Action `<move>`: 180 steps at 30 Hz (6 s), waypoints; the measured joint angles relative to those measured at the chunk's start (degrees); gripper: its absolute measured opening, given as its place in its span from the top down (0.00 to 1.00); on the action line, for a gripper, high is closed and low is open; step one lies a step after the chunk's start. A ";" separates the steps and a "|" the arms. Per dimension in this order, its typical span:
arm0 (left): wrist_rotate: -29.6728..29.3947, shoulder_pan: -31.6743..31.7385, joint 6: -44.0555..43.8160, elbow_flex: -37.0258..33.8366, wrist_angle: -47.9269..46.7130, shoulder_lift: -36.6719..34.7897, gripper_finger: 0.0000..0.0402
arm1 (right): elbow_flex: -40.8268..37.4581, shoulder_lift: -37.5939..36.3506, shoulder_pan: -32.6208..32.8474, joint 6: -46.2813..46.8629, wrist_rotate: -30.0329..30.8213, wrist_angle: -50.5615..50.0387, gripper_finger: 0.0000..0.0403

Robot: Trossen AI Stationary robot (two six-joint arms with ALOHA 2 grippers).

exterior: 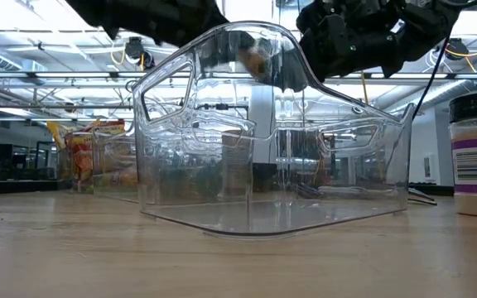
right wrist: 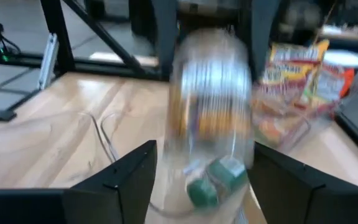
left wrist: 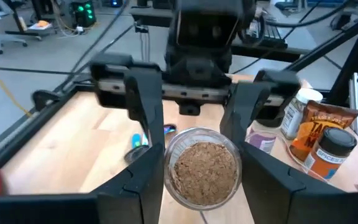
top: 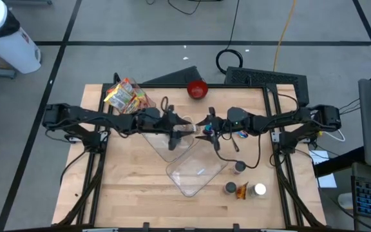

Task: Pick & Place Food Item
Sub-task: Put the brown seasoning bottle into the middle transparent bin, then put the gold seasoning bottle into the middle transparent bin

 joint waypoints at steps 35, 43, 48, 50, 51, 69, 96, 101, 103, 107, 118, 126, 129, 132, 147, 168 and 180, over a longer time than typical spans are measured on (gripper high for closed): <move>-9.66 5.49 -20.77 -3.92 -53.99 -5.75 0.56 | -0.01 -9.18 -0.36 -0.50 0.09 -13.99 0.39; -7.94 7.37 -23.52 -8.93 -47.57 -5.83 0.56 | 0.00 -9.18 -0.36 -0.72 0.09 -13.97 0.39; -8.13 7.91 -24.61 -9.79 -46.98 -5.83 0.56 | 0.00 -9.18 -0.36 -0.72 0.09 -13.97 0.39; -7.96 7.91 -24.62 -9.81 -47.04 -5.72 0.56 | 0.00 -9.18 -0.36 -0.72 0.09 -13.95 0.39; -7.87 7.91 -24.85 -9.81 -47.04 -5.64 0.56 | -0.02 -9.18 -0.36 -0.72 0.09 -13.95 0.39; -10.10 7.66 -26.96 -9.47 -44.18 -5.68 0.11 | -0.01 -9.18 -0.36 -0.53 0.09 -13.95 0.39; -9.89 5.97 -8.45 -2.27 -35.93 -18.91 0.11 | -0.02 -8.41 -0.37 -2.50 18.07 -20.30 0.39; -9.71 5.51 -7.48 -2.28 -33.00 -20.87 0.11 | 0.01 -3.39 -1.76 -1.97 16.36 -12.27 0.37; -9.71 5.53 -7.03 -2.29 -31.90 -20.94 0.12 | 0.07 -0.93 -2.66 -1.48 13.95 -10.79 0.33; -9.71 5.53 -7.04 -2.29 -32.03 -20.30 0.12 | 2.44 3.99 -4.61 1.75 9.69 -10.15 0.24; -9.72 5.68 -7.08 -2.34 -32.01 -19.98 0.10 | 9.69 13.85 -6.07 0.02 8.70 -10.89 0.09; -9.73 5.68 -7.09 -2.34 -32.28 -19.96 0.10 | 9.73 17.99 -6.36 1.64 6.56 -6.95 0.09; -9.73 5.68 -7.08 -2.34 -32.12 -19.95 0.10 | 9.70 19.10 -6.71 1.64 3.73 -4.46 0.09; -9.74 5.68 -7.11 -2.34 -31.96 -19.97 0.10 | 9.73 19.89 -6.99 1.83 2.97 -3.37 0.09; -9.73 5.68 -7.26 -2.34 -31.98 -19.95 0.10 | 9.55 19.87 -7.51 2.27 3.17 -3.51 0.42; -9.73 5.64 -7.65 -2.34 -31.98 -19.95 0.10 | 9.56 15.26 -7.62 -0.16 4.78 -10.75 0.44; -9.71 5.64 -7.65 -2.34 -31.96 -19.98 0.10 | 9.68 15.06 -7.64 -1.58 7.84 -16.11 0.46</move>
